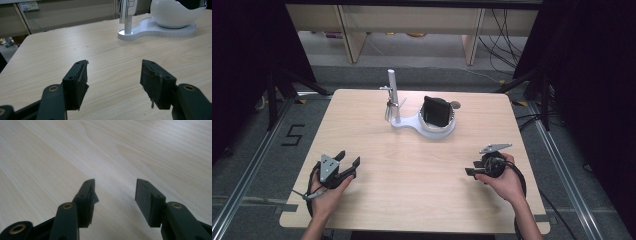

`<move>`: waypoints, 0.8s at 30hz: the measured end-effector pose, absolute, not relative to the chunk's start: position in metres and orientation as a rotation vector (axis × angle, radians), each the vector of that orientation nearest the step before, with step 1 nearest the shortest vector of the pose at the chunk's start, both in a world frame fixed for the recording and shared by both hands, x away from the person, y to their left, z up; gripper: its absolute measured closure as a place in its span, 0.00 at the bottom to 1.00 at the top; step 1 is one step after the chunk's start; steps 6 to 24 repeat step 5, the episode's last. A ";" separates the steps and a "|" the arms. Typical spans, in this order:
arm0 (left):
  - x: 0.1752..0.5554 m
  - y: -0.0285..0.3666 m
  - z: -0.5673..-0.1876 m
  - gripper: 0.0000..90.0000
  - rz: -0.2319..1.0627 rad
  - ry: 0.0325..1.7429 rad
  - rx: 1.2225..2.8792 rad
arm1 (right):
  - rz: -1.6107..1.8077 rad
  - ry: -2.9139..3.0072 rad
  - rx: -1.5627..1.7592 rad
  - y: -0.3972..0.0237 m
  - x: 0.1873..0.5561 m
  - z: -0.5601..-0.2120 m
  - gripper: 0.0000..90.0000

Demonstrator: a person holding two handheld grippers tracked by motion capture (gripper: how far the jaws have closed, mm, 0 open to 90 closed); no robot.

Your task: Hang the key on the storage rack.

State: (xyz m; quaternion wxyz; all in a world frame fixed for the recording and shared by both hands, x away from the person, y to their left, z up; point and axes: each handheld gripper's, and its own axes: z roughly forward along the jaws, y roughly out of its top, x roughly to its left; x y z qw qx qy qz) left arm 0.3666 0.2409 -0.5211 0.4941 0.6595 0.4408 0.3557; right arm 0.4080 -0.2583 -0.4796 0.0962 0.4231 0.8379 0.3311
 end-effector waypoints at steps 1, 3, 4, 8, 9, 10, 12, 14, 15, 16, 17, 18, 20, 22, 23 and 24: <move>0.367 0.241 -0.521 0.43 0.862 1.065 1.601 | 0.980 2.482 1.255 -0.258 0.408 -0.480 0.57; 0.367 0.241 -0.521 0.43 0.857 1.061 1.592 | 0.998 2.472 1.259 -0.257 0.408 -0.481 0.57; 0.367 0.241 -0.521 0.43 0.855 1.063 1.589 | 0.996 2.470 1.262 -0.256 0.408 -0.481 0.57; 0.367 0.241 -0.521 0.43 0.853 1.072 1.597 | 0.998 2.469 1.231 -0.257 0.409 -0.482 0.57; 0.367 0.241 -0.521 0.43 0.853 1.072 1.597 | 0.998 2.469 1.231 -0.257 0.409 -0.482 0.57; 0.367 0.241 -0.521 0.43 0.853 1.072 1.597 | 0.998 2.469 1.231 -0.257 0.409 -0.482 0.57; 0.367 0.241 -0.521 0.43 0.853 1.072 1.597 | 0.998 2.469 1.231 -0.257 0.409 -0.482 0.57; 0.367 0.241 -0.521 0.43 0.853 1.072 1.597 | 0.998 2.469 1.231 -0.257 0.409 -0.482 0.57; 0.367 0.241 -0.521 0.43 0.853 1.072 1.597 | 0.998 2.469 1.231 -0.257 0.409 -0.482 0.57; 0.367 0.241 -0.521 0.43 0.853 1.072 1.597 | 0.998 2.469 1.231 -0.257 0.409 -0.482 0.57; 0.367 0.241 -0.521 0.43 0.853 1.072 1.597 | 0.998 2.469 1.231 -0.257 0.409 -0.482 0.57; 0.367 0.241 -0.521 0.43 0.853 1.072 1.597 | 0.998 2.469 1.231 -0.257 0.409 -0.482 0.57; 0.367 0.241 -0.521 0.43 0.853 1.072 1.597 | 0.998 2.469 1.231 -0.257 0.409 -0.482 0.57; 0.367 0.241 -0.521 0.43 0.853 1.072 1.597 | 0.998 2.469 1.231 -0.257 0.409 -0.482 0.57; 0.367 0.241 -0.521 0.43 0.853 1.072 1.597 | 0.998 2.469 1.231 -0.257 0.409 -0.482 0.57; 0.367 0.241 -0.521 0.43 0.853 1.072 1.597 | 0.998 2.469 1.231 -0.257 0.409 -0.482 0.57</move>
